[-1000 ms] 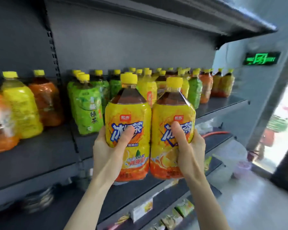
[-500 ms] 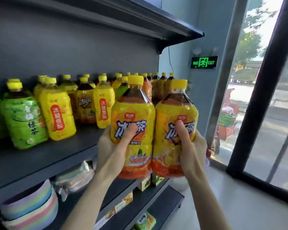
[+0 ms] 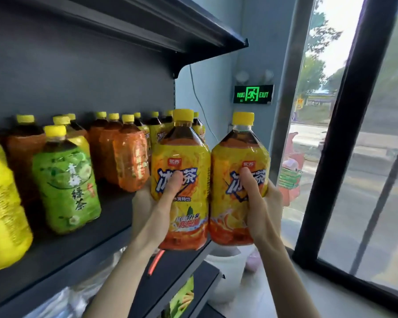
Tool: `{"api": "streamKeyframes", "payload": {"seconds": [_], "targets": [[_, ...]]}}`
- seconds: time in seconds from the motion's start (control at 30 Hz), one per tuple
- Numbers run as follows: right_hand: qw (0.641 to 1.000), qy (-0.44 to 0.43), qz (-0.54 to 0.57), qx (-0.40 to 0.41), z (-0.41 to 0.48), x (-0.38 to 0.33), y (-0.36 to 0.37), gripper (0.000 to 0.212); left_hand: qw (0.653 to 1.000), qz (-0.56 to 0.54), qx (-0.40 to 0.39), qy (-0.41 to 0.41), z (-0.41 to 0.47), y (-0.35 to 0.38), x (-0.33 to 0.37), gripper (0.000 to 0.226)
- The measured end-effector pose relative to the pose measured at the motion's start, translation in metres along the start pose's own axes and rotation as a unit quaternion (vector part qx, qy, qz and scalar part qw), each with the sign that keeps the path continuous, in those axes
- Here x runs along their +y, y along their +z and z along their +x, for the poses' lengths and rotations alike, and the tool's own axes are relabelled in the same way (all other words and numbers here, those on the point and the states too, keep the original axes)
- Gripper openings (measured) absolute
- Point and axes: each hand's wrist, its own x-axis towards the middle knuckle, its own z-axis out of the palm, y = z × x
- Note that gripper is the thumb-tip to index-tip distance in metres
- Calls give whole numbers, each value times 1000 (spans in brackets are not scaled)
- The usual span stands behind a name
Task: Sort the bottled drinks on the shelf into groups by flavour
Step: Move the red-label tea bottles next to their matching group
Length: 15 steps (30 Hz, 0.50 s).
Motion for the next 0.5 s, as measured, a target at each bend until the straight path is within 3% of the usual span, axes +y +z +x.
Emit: {"api": "streamKeyframes", "payload": {"seconds": [0.2,0.33,0.5], "targets": [[1000,0,-6,0,112,65,-15,64,1000,11,1,-19,75,79,-61,49],[999,9,-3,-45,183,99,-14,64,998,34,56,-24,114,121,-90,56],[992,14,39,-117,253,133,11,61,989,76,130,-12,158,146,-113,49]]}}
